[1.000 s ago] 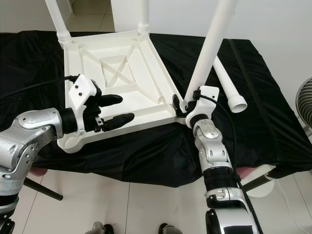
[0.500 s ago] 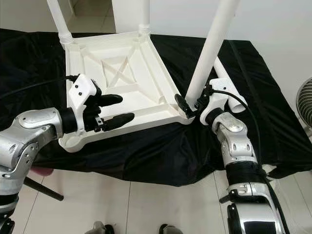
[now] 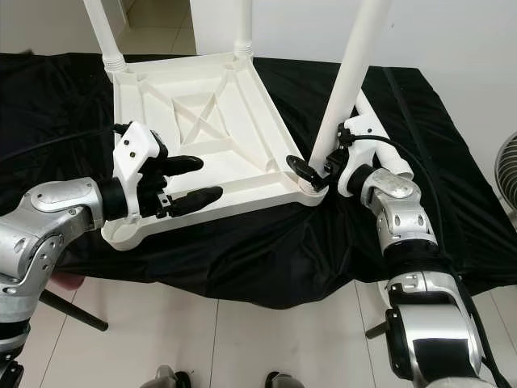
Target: Building children table
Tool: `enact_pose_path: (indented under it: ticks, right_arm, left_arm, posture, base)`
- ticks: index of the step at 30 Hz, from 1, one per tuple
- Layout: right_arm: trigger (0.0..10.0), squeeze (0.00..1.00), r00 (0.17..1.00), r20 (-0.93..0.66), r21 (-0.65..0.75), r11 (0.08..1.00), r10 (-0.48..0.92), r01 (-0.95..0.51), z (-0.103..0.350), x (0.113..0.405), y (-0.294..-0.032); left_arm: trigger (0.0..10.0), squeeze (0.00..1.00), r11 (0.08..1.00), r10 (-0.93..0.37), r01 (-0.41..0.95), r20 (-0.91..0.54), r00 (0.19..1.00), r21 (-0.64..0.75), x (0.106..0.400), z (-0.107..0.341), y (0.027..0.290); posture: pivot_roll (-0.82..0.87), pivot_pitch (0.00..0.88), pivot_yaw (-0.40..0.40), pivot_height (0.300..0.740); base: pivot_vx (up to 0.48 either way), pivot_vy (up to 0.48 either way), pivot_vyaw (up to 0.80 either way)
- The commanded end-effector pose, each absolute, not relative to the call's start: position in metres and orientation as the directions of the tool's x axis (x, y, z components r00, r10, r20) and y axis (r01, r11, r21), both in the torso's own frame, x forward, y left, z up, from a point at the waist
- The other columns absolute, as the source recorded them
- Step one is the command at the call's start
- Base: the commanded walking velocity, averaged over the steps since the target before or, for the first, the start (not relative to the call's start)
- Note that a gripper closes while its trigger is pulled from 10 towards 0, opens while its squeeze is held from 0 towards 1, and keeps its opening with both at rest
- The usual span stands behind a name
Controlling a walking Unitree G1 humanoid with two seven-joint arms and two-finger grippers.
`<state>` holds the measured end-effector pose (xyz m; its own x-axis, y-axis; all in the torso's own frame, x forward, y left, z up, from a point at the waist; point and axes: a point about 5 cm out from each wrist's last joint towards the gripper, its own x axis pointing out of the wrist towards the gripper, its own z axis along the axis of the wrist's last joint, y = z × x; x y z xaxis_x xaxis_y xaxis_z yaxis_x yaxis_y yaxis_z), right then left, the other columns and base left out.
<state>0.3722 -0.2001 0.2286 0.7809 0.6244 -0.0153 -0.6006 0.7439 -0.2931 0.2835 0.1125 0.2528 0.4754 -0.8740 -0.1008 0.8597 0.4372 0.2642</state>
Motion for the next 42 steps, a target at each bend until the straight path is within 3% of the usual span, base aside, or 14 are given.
enact_pose_path:
  ticks: [1,2,3,4,5,14,18,23,25,30,42]
  right_arm:
    - [5.8,0.0,0.759,-0.042,-0.295,0.718,0.649,-0.63,0.229,0.373,-0.2]
    - [5.8,0.0,0.759,-0.042,-0.295,0.718,0.649,-0.63,0.229,0.373,-0.2]
    - [4.0,0.0,0.743,-0.06,-0.294,0.699,0.667,-0.652,0.227,0.372,-0.2]
    - [3.0,0.0,0.739,-0.073,-0.292,0.694,0.67,-0.658,0.226,0.373,-0.201]
    - [0.0,0.0,0.731,-0.082,-0.287,0.686,0.677,-0.668,0.225,0.374,-0.202]
    - [0.0,0.0,0.735,-0.11,-0.288,0.687,0.669,-0.668,0.22,0.376,-0.204]
    - [0.0,0.0,0.809,-0.156,-0.295,0.755,0.566,-0.585,0.203,0.379,-0.208]
    - [0.0,0.0,0.842,-0.172,-0.296,0.789,0.511,-0.539,0.196,0.38,-0.21]
    - [0.0,0.0,0.92,-0.189,-0.256,0.887,0.343,-0.384,0.182,0.383,-0.217]
    - [0.0,0.0,0.968,-0.192,-0.156,0.969,0.162,-0.193,0.166,0.383,-0.22]
    - [0.0,0.0,0.962,-0.198,-0.065,0.977,0.188,-0.204,0.161,0.381,-0.211]
  left_arm:
    - [10.0,0.0,0.411,-0.885,0.87,-0.109,0.453,0.273,0.281,0.254,0.112]
    - [10.0,0.0,0.411,-0.885,0.87,-0.109,0.453,0.273,0.281,0.254,0.112]
    - [10.0,0.0,0.406,-0.892,0.875,-0.097,0.443,0.264,0.28,0.256,0.111]
    - [10.0,0.0,0.399,-0.897,0.879,-0.089,0.433,0.263,0.28,0.257,0.11]
    - [10.0,0.0,0.388,-0.903,0.884,-0.083,0.421,0.262,0.279,0.258,0.108]
    - [10.0,0.0,0.336,-0.922,0.9,-0.099,0.375,0.279,0.277,0.258,0.102]
    - [10.0,0.0,0.34,-0.92,0.898,-0.101,0.379,0.281,0.278,0.258,0.102]
    - [10.0,0.0,0.343,-0.918,0.897,-0.101,0.382,0.28,0.278,0.258,0.102]
    - [10.0,0.0,0.348,-0.917,0.896,-0.1,0.387,0.275,0.278,0.258,0.103]
    - [10.0,0.0,0.35,-0.916,0.898,-0.103,0.387,0.267,0.277,0.257,0.104]
    - [10.0,0.0,0.347,-0.916,0.899,-0.107,0.386,0.266,0.279,0.257,0.103]
  posture:
    - [0.01,0.139,0.044,0.74]
    - [0.01,0.139,0.044,0.74]
    - [0.01,0.139,0.044,0.74]
    - [0.0,0.138,0.045,0.74]
    - [0.0,0.138,0.045,0.74]
    - [0.0,0.14,0.043,0.74]
    - [0.0,0.141,0.043,0.74]
    - [0.0,0.141,0.043,0.74]
    - [0.0,0.148,0.043,0.74]
    - [-0.01,0.155,0.048,0.74]
    - [0.0,0.158,0.055,0.74]
  base:
    - [0.0,0.0,0.0]
    - [0.0,0.0,0.0]
    - [0.0,0.0,0.0]
    - [0.0,0.0,0.0]
    - [0.0,0.0,0.0]
    - [0.0,0.0,0.0]
    - [0.0,0.0,0.0]
    - [0.0,0.0,0.0]
    - [0.0,0.0,0.0]
    - [0.0,0.0,0.0]
    - [0.0,0.0,0.0]
